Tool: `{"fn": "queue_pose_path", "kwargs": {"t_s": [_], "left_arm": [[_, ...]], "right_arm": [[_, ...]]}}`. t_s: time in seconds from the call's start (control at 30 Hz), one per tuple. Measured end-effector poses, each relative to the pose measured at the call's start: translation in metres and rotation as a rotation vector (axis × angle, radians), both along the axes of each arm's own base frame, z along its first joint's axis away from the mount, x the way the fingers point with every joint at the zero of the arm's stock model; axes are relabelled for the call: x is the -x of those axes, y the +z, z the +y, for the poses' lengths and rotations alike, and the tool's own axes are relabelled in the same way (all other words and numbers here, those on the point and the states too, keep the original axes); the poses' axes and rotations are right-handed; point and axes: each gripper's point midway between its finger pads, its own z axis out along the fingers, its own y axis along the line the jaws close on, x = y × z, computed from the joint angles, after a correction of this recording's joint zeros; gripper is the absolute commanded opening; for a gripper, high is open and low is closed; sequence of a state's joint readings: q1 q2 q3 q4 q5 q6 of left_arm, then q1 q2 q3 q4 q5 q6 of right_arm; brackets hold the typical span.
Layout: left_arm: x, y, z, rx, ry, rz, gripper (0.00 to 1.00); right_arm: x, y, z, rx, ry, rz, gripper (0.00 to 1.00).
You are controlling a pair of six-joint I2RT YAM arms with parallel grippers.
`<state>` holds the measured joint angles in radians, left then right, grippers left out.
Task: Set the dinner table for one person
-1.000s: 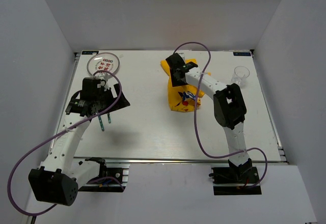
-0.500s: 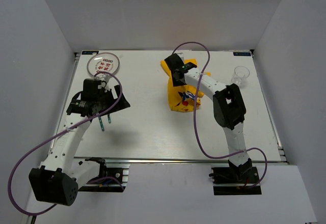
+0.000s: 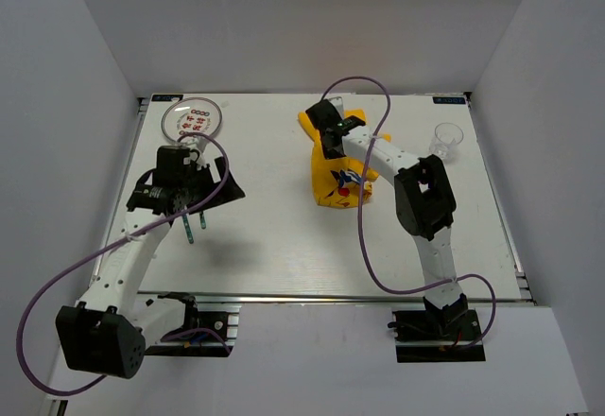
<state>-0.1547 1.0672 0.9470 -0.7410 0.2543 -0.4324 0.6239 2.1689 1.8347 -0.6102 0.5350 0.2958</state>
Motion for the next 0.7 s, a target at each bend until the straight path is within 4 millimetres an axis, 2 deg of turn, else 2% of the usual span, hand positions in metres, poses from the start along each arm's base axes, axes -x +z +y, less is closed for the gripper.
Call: {"fn": "queue_pose_path", "kwargs": {"t_s": [0.1, 0.17, 0.3, 0.4, 0.5, 0.6, 0.7], "left_arm": [[-0.009, -0.003, -0.01, 0.043, -0.016, 0.008, 0.98], [-0.021, -0.007, -0.02, 0.087, -0.026, 0.012, 0.98], [-0.055, -0.024, -0.045, 0.174, -0.048, 0.041, 0.95], [-0.093, -0.047, -0.072, 0.236, -0.077, 0.113, 0.92], [-0.143, -0.072, -0.102, 0.277, -0.096, 0.145, 0.92], [-0.183, -0.09, -0.129, 0.299, -0.129, 0.14, 0.92], [-0.216, -0.104, -0.156, 0.311, -0.171, 0.109, 0.89]], "right_arm": [[0.003, -0.002, 0.005, -0.034, 0.015, 0.005, 0.0], [0.012, -0.003, 0.004, -0.057, 0.027, 0.023, 0.0], [0.026, 0.016, 0.006, -0.132, 0.041, 0.015, 0.0], [0.034, 0.04, 0.006, -0.22, 0.04, -0.028, 0.0], [0.042, 0.055, 0.004, -0.279, 0.029, -0.056, 0.0], [0.044, 0.06, 0.004, -0.323, 0.018, -0.069, 0.0], [0.047, 0.055, 0.003, -0.35, 0.014, -0.056, 0.0]]}}
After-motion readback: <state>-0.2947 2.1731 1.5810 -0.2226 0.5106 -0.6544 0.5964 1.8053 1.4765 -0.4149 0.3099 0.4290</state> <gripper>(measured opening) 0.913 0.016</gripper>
